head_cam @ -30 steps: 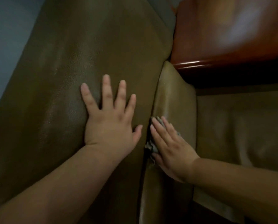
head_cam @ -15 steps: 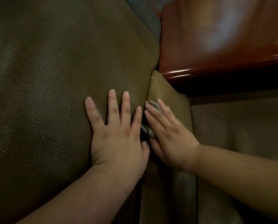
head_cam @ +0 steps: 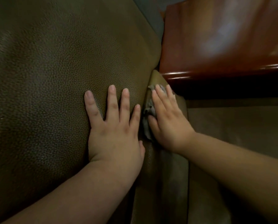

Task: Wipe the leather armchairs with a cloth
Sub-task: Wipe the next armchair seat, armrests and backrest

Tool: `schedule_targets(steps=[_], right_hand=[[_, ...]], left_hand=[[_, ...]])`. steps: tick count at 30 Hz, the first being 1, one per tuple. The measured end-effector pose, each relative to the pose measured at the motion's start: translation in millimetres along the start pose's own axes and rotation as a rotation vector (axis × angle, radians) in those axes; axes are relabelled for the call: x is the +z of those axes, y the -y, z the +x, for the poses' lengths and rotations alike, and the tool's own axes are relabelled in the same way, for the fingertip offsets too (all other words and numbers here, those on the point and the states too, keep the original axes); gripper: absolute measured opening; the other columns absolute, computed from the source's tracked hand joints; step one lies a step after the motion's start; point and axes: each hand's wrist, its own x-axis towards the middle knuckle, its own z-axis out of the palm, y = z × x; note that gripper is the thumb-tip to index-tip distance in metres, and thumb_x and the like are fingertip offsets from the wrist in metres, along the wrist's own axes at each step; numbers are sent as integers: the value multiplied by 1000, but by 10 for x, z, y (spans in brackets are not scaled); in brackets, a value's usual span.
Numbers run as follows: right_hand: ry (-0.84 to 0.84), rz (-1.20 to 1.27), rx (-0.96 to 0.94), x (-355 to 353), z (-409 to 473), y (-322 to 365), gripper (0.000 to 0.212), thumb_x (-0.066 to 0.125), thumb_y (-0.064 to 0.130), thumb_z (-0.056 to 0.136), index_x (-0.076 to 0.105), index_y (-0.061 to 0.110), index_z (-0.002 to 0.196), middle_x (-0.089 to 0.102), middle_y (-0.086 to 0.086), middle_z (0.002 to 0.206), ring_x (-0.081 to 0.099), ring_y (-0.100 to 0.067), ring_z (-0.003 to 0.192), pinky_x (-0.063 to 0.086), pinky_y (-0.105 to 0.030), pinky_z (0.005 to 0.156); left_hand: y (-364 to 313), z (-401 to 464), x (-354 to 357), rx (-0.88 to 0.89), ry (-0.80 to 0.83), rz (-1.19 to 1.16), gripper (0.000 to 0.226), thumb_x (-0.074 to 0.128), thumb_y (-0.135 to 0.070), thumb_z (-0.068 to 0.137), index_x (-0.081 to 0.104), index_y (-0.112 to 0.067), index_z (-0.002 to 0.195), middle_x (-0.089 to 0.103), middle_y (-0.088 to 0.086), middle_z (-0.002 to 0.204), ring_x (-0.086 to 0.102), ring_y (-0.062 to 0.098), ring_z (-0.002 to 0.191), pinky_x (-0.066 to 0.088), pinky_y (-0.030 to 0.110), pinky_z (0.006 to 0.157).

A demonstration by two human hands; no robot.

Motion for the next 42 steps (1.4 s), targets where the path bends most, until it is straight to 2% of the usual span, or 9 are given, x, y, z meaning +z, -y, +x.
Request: schedule_targets(steps=[3,8,12,16,23,29,35,38,42], right_hand=[[49,-65,-23,-66,310,-163,71,40,38,104,27,-4,159,22,-21,169,1,-44,158,8,-57,129],[176,128,288,-266,1136,-412,58,30,39,111,28,4,157,23,-15,169,-6,-37,159,-1,-52,129],[-15,144,149,0,286,-187,73,40,38,109,9,4,165,3,-14,174,-5,-31,160,1,-44,131],[-36,327,303,315,-633,21,79,31,56,106,-8,23,166,-13,8,174,-17,-5,157,-6,-28,126],[-105,488,695,254,406,-530,77,33,57,105,14,13,166,17,-7,172,16,-23,158,11,-36,128],[1,504,603,564,-771,-129,95,16,90,88,-10,37,162,-6,17,171,-10,1,155,-4,-25,122],[23,425,860,319,554,-940,83,21,66,104,32,4,159,29,-17,166,7,-30,159,2,-45,130],[74,463,773,394,277,-864,84,20,67,104,16,9,165,14,-12,172,3,-24,160,-5,-38,128],[92,536,694,609,-632,-519,109,13,94,83,-8,25,165,-7,8,173,-12,-8,157,-9,-26,116]], left_hand=[[-17,-11,5,0,11,1,91,22,-73,95,-18,-27,162,-31,24,168,-32,57,148,-28,89,95],[-16,-2,-25,-4,46,14,90,19,-74,95,-20,-27,161,-32,24,168,-31,57,149,-25,89,97],[1,0,-40,8,45,2,90,19,-73,95,-18,-27,164,-32,24,167,-30,57,149,-23,88,98],[-19,-15,-45,6,43,12,90,18,-72,95,-16,-26,164,-30,26,167,-29,58,149,-21,88,100],[-33,10,-60,21,59,42,89,15,-75,92,-11,-32,166,-26,24,169,-25,58,151,-16,90,102],[-61,6,-56,58,68,56,87,13,-75,93,-11,-33,166,-27,24,169,-27,57,151,-20,89,98],[-101,39,-27,30,108,108,90,6,-79,86,-16,-37,163,-28,22,169,-26,55,152,-14,89,103],[-73,18,-32,45,105,100,89,6,-78,87,-13,-37,164,-27,23,169,-25,56,152,-17,89,101],[-84,21,-42,54,93,90,89,7,-77,89,-11,-36,165,-26,23,170,-24,55,152,-19,88,100]])
